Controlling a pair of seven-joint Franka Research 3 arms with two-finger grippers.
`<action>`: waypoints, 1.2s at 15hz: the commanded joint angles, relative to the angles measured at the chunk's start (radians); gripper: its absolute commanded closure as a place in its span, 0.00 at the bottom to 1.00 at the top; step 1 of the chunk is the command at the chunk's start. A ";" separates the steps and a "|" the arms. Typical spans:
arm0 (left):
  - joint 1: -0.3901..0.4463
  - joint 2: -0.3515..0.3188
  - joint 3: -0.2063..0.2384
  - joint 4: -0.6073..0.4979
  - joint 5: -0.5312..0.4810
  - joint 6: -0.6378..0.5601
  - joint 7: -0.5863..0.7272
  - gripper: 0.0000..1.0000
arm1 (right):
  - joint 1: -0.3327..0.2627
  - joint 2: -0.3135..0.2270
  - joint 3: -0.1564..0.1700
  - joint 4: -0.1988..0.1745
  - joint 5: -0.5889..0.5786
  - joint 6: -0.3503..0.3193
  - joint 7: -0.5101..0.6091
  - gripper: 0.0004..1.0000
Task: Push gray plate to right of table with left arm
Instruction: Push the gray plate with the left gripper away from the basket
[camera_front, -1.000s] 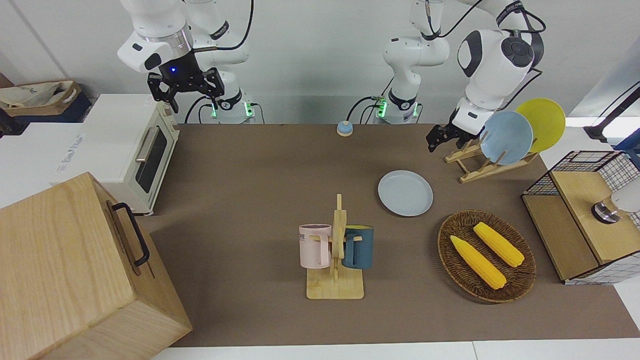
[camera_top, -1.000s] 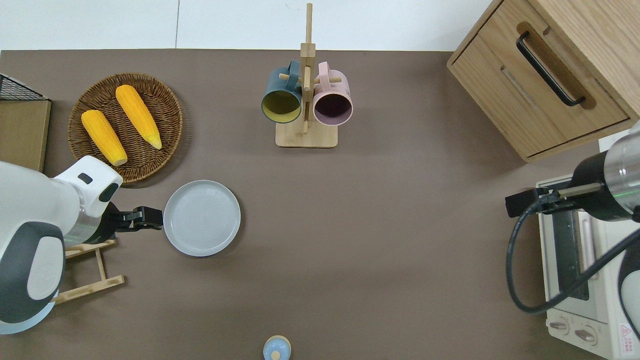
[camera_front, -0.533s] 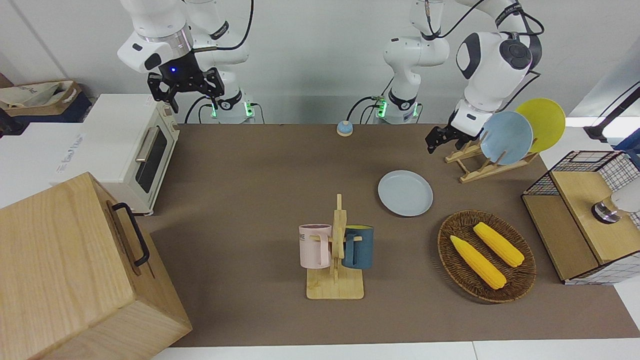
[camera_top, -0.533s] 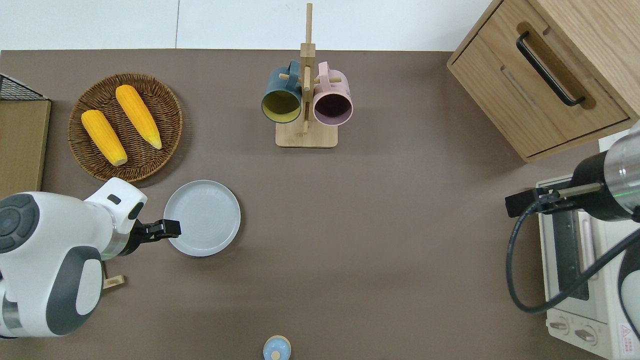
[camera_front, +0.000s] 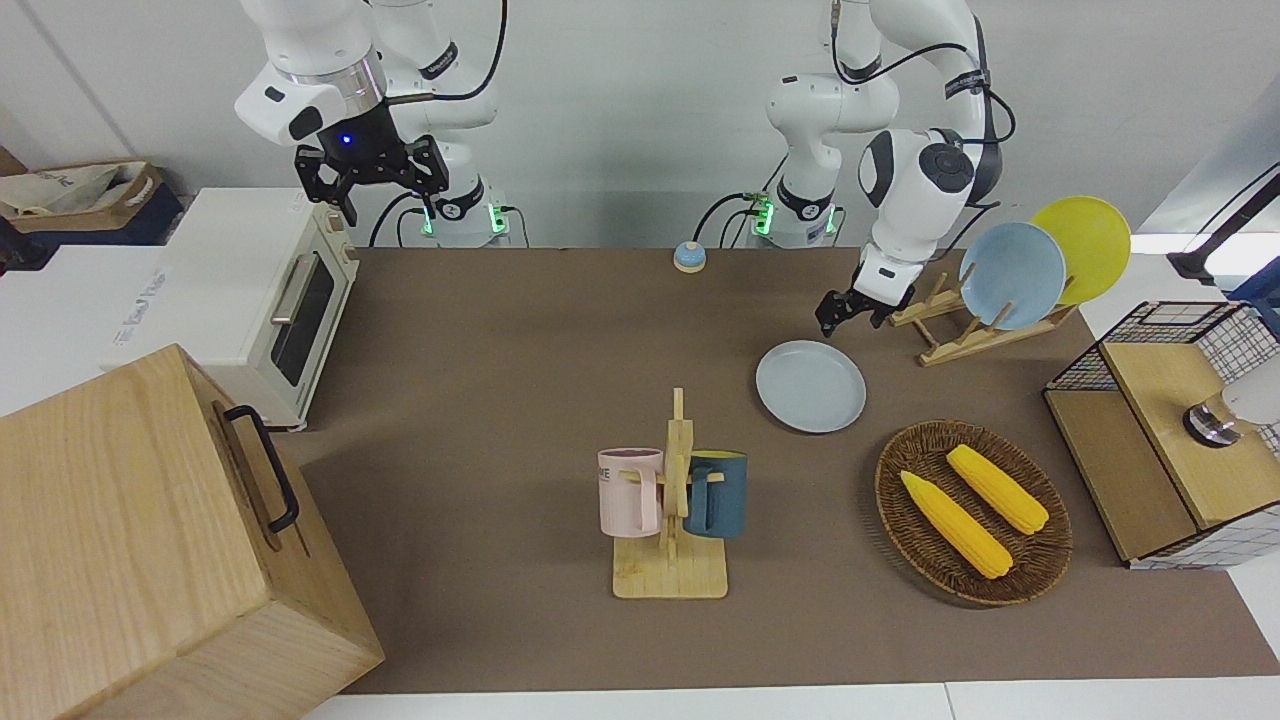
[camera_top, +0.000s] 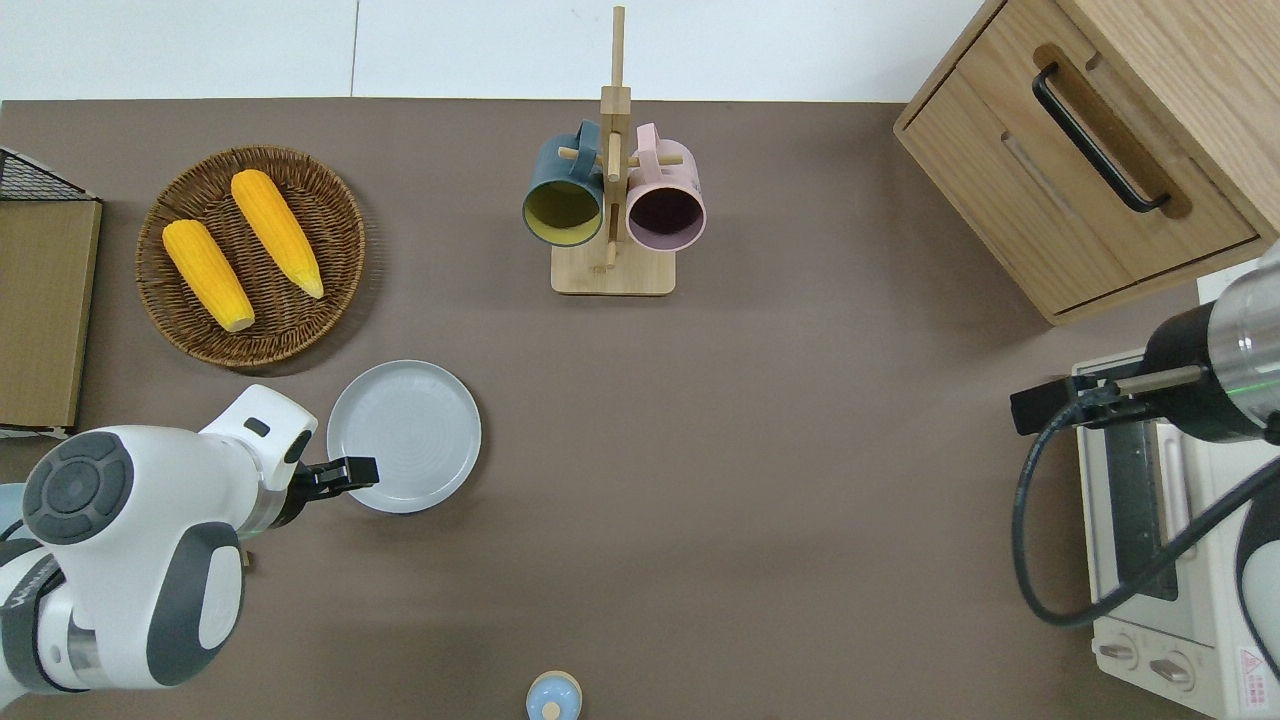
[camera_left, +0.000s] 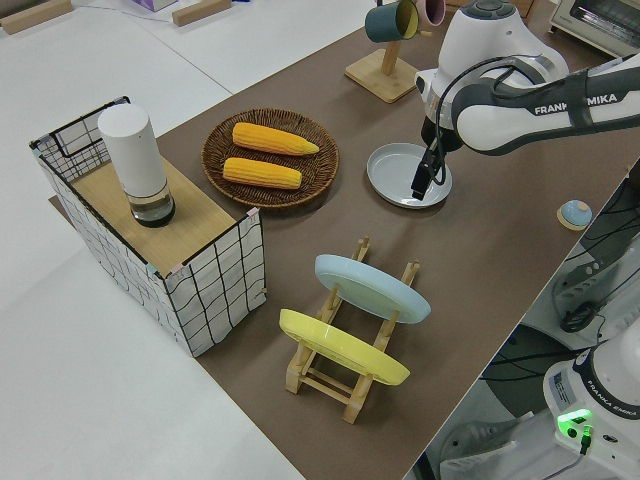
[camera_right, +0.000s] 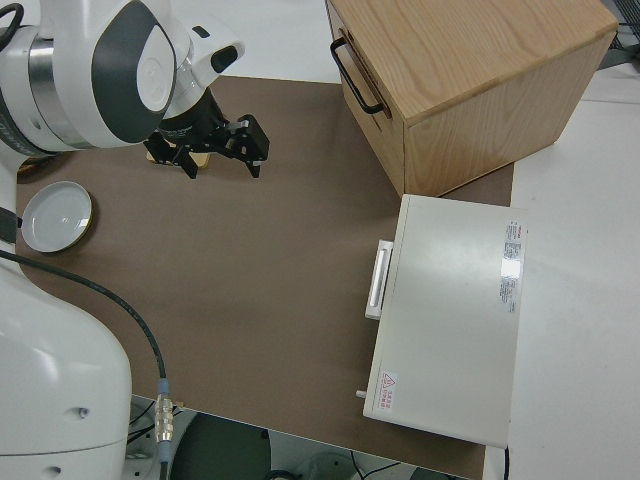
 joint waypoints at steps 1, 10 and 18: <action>-0.006 0.003 0.004 -0.097 0.004 0.148 -0.031 0.01 | -0.020 -0.003 0.013 0.008 0.010 -0.015 0.001 0.02; -0.007 0.063 0.004 -0.137 0.004 0.260 -0.046 0.03 | -0.020 -0.003 0.015 0.008 0.010 -0.015 0.001 0.02; -0.007 0.078 0.004 -0.139 0.004 0.271 -0.046 0.44 | -0.020 -0.003 0.013 0.008 0.010 -0.015 0.001 0.02</action>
